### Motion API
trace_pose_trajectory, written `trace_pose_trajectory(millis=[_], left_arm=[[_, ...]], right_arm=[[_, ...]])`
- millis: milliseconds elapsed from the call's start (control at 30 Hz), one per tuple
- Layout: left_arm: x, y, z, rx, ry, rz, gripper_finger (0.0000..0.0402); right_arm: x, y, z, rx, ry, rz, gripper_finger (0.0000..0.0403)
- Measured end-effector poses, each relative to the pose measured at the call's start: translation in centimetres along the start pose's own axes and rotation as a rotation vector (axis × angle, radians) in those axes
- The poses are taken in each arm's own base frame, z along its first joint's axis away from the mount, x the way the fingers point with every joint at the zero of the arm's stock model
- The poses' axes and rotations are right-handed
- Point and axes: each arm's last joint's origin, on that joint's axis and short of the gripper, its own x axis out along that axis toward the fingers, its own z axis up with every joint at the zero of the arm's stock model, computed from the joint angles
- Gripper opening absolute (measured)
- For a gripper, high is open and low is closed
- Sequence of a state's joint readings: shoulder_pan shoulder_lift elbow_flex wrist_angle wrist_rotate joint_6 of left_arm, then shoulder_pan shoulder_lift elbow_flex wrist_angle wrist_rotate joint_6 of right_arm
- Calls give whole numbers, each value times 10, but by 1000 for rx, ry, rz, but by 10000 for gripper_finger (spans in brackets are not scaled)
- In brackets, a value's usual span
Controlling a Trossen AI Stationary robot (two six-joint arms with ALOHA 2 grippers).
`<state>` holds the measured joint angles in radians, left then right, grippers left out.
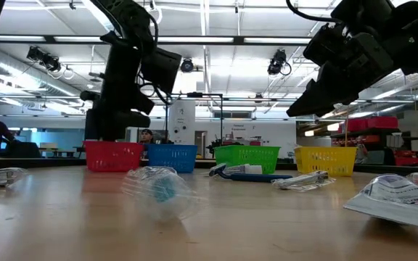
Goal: Pick & Place Travel size toiletries
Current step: Put the toothpaste into the red bin, then put the nail cutter into the blue bin
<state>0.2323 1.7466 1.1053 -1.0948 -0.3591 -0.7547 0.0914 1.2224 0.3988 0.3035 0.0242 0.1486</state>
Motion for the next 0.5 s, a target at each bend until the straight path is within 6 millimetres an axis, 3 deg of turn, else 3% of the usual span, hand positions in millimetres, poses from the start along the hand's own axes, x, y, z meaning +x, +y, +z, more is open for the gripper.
trace_pose_trajectory(millis=[300, 500], left_arm=[[3, 5, 5, 37, 27, -24, 172], [-6, 2, -2, 120, 36, 20, 185]], right_arm=[[0, -2, 0, 0, -9, -60, 86], [0, -2, 0, 0, -11, -71, 86]])
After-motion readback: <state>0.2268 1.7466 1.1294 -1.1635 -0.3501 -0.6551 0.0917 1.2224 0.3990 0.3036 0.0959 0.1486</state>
